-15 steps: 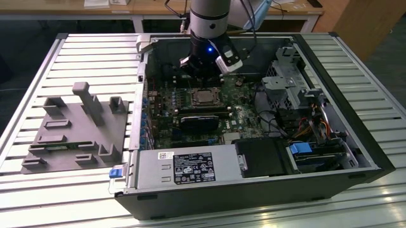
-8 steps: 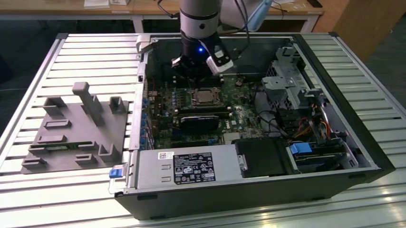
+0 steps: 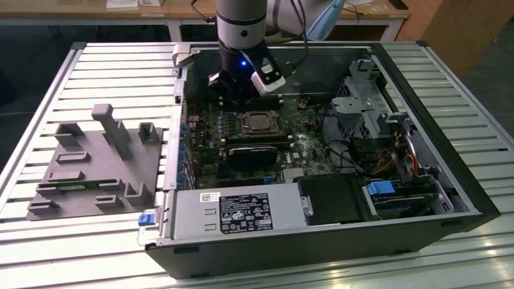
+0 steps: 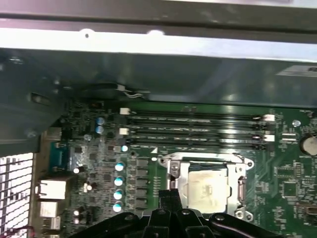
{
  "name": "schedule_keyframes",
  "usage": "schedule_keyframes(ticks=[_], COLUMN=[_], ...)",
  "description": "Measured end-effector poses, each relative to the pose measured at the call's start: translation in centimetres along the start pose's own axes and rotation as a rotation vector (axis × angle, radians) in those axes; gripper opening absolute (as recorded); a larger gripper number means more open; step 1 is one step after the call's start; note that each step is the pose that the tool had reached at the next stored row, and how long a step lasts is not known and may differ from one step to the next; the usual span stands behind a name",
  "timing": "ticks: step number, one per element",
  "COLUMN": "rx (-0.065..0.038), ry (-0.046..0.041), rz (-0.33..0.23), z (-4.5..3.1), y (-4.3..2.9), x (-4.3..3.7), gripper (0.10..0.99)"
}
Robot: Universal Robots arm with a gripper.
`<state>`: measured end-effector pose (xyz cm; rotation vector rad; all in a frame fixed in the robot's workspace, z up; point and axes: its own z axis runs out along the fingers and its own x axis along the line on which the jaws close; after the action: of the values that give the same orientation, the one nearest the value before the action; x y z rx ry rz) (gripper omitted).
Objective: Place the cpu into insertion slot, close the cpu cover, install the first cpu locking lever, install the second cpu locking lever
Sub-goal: 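Install the first cpu locking lever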
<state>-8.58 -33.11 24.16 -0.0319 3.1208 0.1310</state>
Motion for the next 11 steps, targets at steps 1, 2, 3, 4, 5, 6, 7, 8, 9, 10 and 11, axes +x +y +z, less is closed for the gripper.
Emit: schedule_keyframes(ticks=[1,2,3,4,5,6,7,8,9,10,11], rx=[0.0,0.0,0.0,-0.001,-0.002,-0.008,-0.017,-0.027,-0.037,-0.046,-0.055], ry=[0.0,0.0,0.0,0.0,0.0,-0.0002,-0.0003,-0.0006,-0.0008,-0.0009,-0.0012], rz=[0.0,0.0,0.0,0.0,0.0,0.0,0.0,0.001,0.001,0.001,0.001], z=[0.0,-0.01,-0.01,-0.01,-0.01,-0.01,-0.02,-0.02,-0.02,-0.02,-0.02], y=[0.0,0.01,0.01,0.01,0.02,0.02,0.02,0.03,0.03,0.03,0.03], x=[0.18,0.34,0.49,0.65,0.8,0.92,1.02,1.13,1.23,1.32,1.42], gripper=[0.102,0.102,0.102,0.102,0.102,0.102,0.102,0.102,0.102,0.102,0.102])
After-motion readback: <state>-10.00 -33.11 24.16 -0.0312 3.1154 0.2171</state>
